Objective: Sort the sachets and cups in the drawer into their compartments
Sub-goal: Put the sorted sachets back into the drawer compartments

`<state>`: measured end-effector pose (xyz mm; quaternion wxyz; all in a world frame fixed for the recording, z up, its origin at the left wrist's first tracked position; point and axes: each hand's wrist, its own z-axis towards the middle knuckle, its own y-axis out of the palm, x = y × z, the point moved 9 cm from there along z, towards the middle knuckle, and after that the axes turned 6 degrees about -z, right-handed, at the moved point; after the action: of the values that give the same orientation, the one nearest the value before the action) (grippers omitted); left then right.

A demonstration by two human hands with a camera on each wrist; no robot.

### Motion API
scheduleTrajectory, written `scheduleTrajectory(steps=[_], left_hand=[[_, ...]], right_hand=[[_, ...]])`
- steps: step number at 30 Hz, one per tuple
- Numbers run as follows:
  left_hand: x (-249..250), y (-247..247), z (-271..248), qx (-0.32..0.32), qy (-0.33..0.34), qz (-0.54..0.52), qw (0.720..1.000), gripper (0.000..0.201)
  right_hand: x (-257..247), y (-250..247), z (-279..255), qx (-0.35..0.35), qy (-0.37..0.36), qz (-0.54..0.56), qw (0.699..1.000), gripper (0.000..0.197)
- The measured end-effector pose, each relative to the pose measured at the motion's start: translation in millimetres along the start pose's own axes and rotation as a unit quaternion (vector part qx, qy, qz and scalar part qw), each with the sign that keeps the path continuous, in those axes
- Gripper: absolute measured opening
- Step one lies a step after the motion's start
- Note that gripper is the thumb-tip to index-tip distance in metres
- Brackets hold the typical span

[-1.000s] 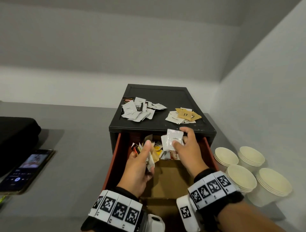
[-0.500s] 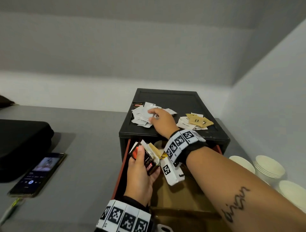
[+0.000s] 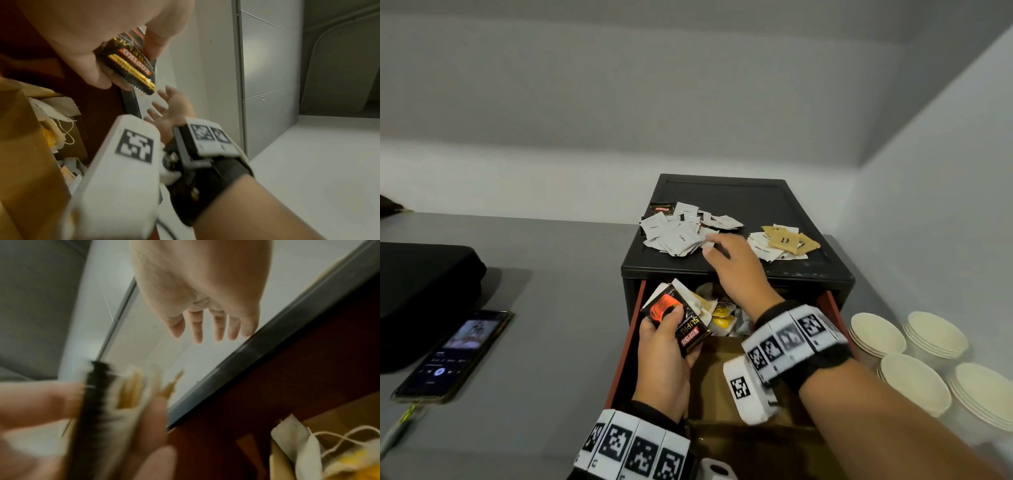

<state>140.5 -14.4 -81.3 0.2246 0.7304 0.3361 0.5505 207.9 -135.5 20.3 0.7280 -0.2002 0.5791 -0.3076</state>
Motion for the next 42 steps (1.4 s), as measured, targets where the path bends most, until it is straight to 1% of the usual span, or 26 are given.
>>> scheduleTrajectory(steps=[2,4,5,6,8,11,13,14,16,17,19,21,23,25,28,29,31,32,33,34,36,37,38,40,42], left_hand=[[0,4,-1,-0.012,0.001,0.010,1.000,0.016],[-2,9,-2,-0.033,-0.004,0.014,0.999,0.018],[-3,11,-2,-0.043,-0.009,0.015,0.999,0.020],[-4,13,-2,-0.052,-0.016,0.015,0.998,0.022],[-9,17,-3,-0.072,-0.039,0.012,0.997,0.026],[-16,19,-6,-0.090,-0.074,0.012,0.993,0.033],[-17,21,-6,-0.096,-0.077,0.018,0.992,0.029],[-17,21,-6,-0.097,-0.074,0.027,0.992,0.026],[-16,21,-7,-0.094,-0.067,0.049,0.992,0.019],[-16,21,-7,-0.090,-0.062,0.058,0.992,0.017],[-15,20,-7,-0.084,-0.052,0.077,0.992,0.018],[-14,21,-8,-0.083,-0.047,0.090,0.991,0.019],[-15,22,-9,-0.082,-0.053,0.087,0.991,0.018],[-16,22,-8,-0.076,-0.056,0.079,0.992,0.021],[-14,18,-4,-0.059,-0.043,0.076,0.994,0.026],[-13,17,-4,-0.054,-0.039,0.074,0.995,0.027],[-13,15,-3,-0.045,-0.036,0.070,0.996,0.028],[-13,14,-2,-0.041,-0.035,0.068,0.996,0.029],[-13,13,-2,-0.037,-0.035,0.066,0.997,0.030],[-13,13,-2,-0.033,-0.034,0.064,0.997,0.032],[-13,11,-1,-0.026,-0.032,0.060,0.997,0.036],[-13,11,-1,-0.025,-0.030,0.061,0.997,0.038],[-14,10,-1,-0.025,-0.028,0.066,0.997,0.040],[-14,8,-1,-0.024,-0.019,0.082,0.996,0.041],[-14,5,-1,-0.014,-0.016,0.090,0.996,0.044]], right_hand=[[1,6,-28,-0.052,0.013,0.062,0.997,0.040],[3,15,-55,-0.106,0.021,0.065,0.992,0.050],[5,19,-64,-0.116,0.020,0.054,0.992,0.054],[8,20,-71,-0.111,0.014,0.041,0.993,0.056],[15,17,-77,-0.078,0.005,0.023,0.997,0.051],[30,11,-75,-0.034,0.032,0.052,0.998,0.032],[37,7,-72,-0.021,0.046,0.099,0.994,0.018],[39,5,-71,-0.015,0.048,0.118,0.992,0.017],[44,1,-70,-0.004,0.055,0.135,0.989,0.024],[45,1,-70,-0.005,0.055,0.142,0.988,0.024],[43,7,-71,-0.028,0.048,0.163,0.985,0.019],[40,13,-73,-0.058,0.036,0.154,0.986,0.024],[37,14,-73,-0.066,0.023,0.143,0.987,0.025],[39,8,-71,-0.047,0.027,0.155,0.986,0.021],[51,-4,-69,-0.002,0.059,0.188,0.980,0.021],[56,-8,-68,0.013,0.071,0.201,0.977,0.023],[63,-16,-69,0.038,0.088,0.226,0.969,0.041],[64,-20,-69,0.041,0.086,0.222,0.970,0.051],[61,-23,-70,0.038,0.078,0.195,0.977,0.057],[56,-26,-71,0.034,0.063,0.152,0.986,0.055],[48,-25,-73,0.024,0.030,0.080,0.996,0.033],[45,-19,-74,0.010,0.029,0.059,0.998,0.022],[44,-11,-77,-0.013,0.030,0.051,0.998,0.017],[43,9,-81,-0.064,0.030,0.042,0.997,0.021],[46,20,-83,-0.083,0.038,0.033,0.995,0.026]])
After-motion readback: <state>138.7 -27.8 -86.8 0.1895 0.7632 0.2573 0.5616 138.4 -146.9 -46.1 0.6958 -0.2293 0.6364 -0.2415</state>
